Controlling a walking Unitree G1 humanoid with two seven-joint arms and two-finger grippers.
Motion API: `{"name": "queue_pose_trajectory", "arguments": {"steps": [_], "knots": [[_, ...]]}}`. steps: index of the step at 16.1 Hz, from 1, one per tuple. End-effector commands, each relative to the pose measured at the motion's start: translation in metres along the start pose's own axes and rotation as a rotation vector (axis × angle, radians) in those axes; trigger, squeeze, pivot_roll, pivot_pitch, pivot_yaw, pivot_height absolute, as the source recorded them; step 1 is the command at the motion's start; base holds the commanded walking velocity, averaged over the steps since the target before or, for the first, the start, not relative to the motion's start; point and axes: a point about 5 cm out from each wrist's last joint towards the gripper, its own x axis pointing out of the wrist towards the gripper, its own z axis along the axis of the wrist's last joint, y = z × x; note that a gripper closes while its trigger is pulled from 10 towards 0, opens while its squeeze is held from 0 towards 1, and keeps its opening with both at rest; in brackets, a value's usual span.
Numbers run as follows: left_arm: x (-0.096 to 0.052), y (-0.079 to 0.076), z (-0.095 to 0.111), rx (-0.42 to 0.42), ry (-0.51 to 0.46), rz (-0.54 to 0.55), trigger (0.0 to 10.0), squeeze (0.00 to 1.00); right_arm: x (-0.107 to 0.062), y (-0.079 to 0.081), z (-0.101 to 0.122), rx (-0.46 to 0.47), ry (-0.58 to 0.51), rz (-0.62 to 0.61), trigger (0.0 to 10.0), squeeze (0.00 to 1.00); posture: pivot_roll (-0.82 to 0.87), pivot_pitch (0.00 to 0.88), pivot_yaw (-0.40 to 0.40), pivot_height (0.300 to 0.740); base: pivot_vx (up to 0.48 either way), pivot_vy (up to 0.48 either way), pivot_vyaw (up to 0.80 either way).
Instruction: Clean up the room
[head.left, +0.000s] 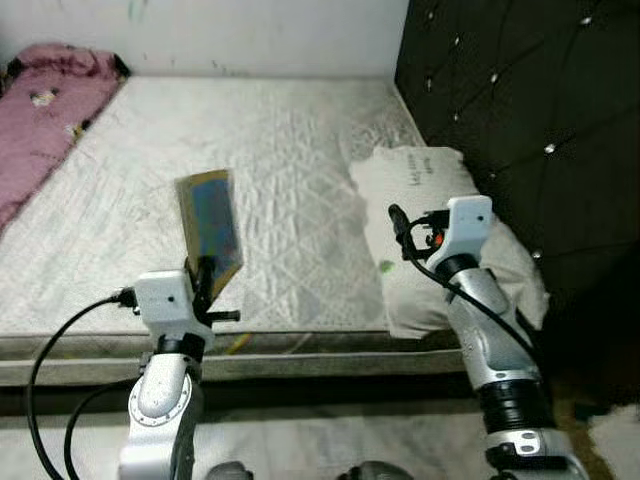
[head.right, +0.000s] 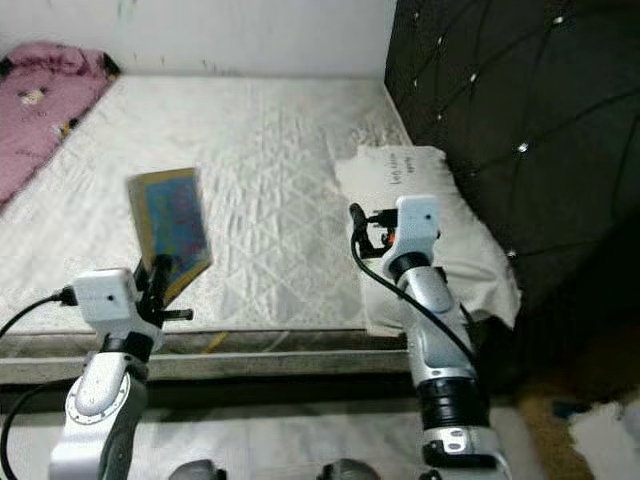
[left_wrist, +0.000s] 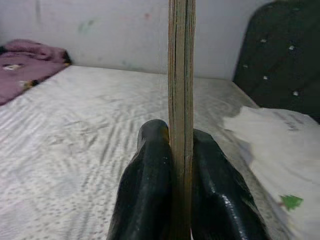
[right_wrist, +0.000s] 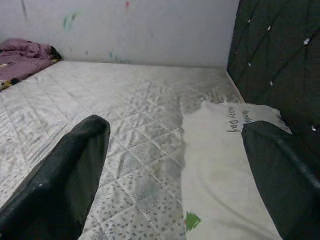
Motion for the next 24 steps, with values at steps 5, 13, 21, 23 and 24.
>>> {"name": "queue_pose_trajectory", "arguments": {"steps": [5,13,21,23,24], "knots": [[0.0025,0.0021,0.0132,0.000,-0.072,-0.002,10.0,0.00,0.0029,0.0014,0.0042,-0.002,-0.013,0.009,10.0,0.00,-0.05,0.000,-0.025,0.740,0.290,0.000,0.00],[0.0023,0.0027,0.0124,0.008,-0.056,0.010,10.0,0.00,0.0032,0.0019,0.0021,-0.001,-0.010,0.008,10.0,0.00,-0.04,0.001,-0.022,0.740,0.113,0.000,0.00],[0.0005,-0.0003,0.0149,0.004,-0.076,-0.017,10.0,0.00,0.0039,0.0031,0.0036,-0.015,-0.019,0.019,10.0,0.00,-0.04,0.005,-0.025,0.740,0.118,0.000,0.12],[0.0004,-0.0003,0.0149,0.002,-0.076,-0.019,10.0,0.00,0.0045,0.0022,0.0030,-0.001,-0.013,0.011,10.0,0.00,-0.04,0.005,-0.025,0.740,0.337,0.000,0.00],[0.0004,-0.0002,0.0148,0.002,-0.076,-0.020,10.0,0.00,0.0045,0.0019,0.0030,0.000,-0.013,0.010,10.0,0.00,-0.04,0.005,-0.025,0.740,0.345,0.000,0.00]]}}
